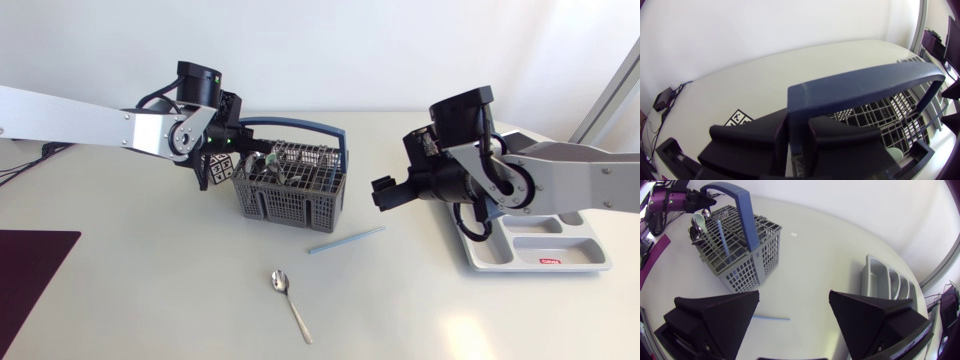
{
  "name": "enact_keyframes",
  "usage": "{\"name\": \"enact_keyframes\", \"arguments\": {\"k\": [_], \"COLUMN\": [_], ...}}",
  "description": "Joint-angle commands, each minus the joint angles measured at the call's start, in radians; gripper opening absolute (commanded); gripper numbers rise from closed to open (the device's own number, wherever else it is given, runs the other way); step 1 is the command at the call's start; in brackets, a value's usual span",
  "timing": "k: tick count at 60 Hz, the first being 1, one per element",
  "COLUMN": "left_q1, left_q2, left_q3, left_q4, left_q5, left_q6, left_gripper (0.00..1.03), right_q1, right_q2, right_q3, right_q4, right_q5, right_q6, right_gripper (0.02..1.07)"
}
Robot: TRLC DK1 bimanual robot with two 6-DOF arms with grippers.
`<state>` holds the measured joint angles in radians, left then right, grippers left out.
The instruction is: Transfer all utensils from the basket to the drawer tray.
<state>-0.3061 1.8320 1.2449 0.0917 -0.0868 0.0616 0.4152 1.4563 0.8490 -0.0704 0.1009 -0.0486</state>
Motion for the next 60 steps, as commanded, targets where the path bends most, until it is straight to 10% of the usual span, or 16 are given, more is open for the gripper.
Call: {"name": "enact_keyframes", "arguments": {"k": [1,15,32,60], "left_q1": [-0.025,-0.110,-0.179,-0.168], "left_q2": [-0.076,-0.149,-0.261,-0.591], "left_q3": [-0.053,-0.134,-0.206,-0.364], "left_q4": [0.000,-0.026,-0.084,-0.257], "left_q5": [0.025,-0.077,-0.159,-0.130], "left_q6": [-0.023,-0.022,-0.014,0.072], "left_gripper": [0.04,0.15,0.73,0.76], "right_q1": [0.008,0.010,0.099,0.116], "right_q2": [0.010,-0.014,-0.037,0.090], "right_q3": [-0.021,-0.071,-0.082,-0.013], "right_q4": [0.014,0.006,-0.141,-0.022], "right_q5": [0.002,-0.021,-0.090,-0.001], "right_q6": [-0.034,-0.091,-0.131,-0.085], "right_gripper": [1.03,1.03,1.03,1.02]}}
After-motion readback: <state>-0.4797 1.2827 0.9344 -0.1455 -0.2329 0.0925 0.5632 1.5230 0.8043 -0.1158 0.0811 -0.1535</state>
